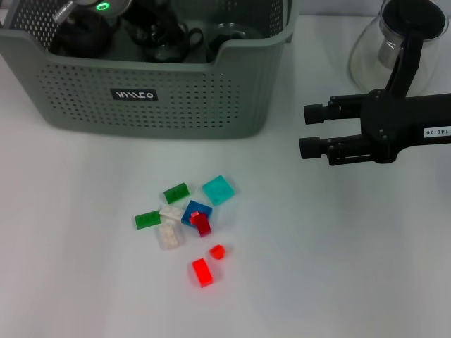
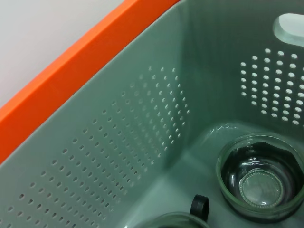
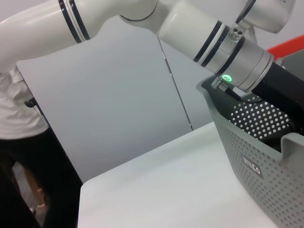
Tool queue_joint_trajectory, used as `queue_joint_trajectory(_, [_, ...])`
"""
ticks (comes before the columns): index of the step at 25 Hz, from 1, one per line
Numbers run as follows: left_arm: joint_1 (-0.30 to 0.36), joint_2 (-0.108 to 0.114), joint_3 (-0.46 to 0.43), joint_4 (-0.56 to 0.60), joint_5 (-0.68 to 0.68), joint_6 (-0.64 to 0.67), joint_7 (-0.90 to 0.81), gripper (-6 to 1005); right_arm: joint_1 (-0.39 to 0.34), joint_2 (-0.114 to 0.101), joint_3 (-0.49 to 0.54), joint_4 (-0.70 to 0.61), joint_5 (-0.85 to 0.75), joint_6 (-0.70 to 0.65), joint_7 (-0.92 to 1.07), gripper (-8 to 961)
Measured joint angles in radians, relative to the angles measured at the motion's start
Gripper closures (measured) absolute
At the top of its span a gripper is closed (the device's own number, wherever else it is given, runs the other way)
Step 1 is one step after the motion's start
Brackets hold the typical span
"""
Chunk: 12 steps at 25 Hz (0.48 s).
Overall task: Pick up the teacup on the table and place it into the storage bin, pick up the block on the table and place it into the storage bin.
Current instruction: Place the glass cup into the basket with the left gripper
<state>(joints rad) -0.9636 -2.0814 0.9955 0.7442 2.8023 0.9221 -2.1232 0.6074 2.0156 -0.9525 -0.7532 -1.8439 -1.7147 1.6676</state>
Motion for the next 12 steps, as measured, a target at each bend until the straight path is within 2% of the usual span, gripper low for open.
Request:
queue_joint_trajectory(3, [0.001,-0.001,0.0,0.001,0.0,0.0,-0.004,736,0.0,0.0,0.0,0.0,0.0,-0.001,0.001,178])
queue_joint_trajectory(8, [0.02,0.0,-0.004,0.047,0.001,0.014,-0.02,532,-0.001,0.0,0.0,0.0,0.0,-0.003,0.002,178])
queue_joint_trajectory(12, [0.073,-0.003,-0.003,0.191,0.002,0.089,-0.047,443,-0.002,0.001,0.0,0.0,0.0,-0.003,0.001,178])
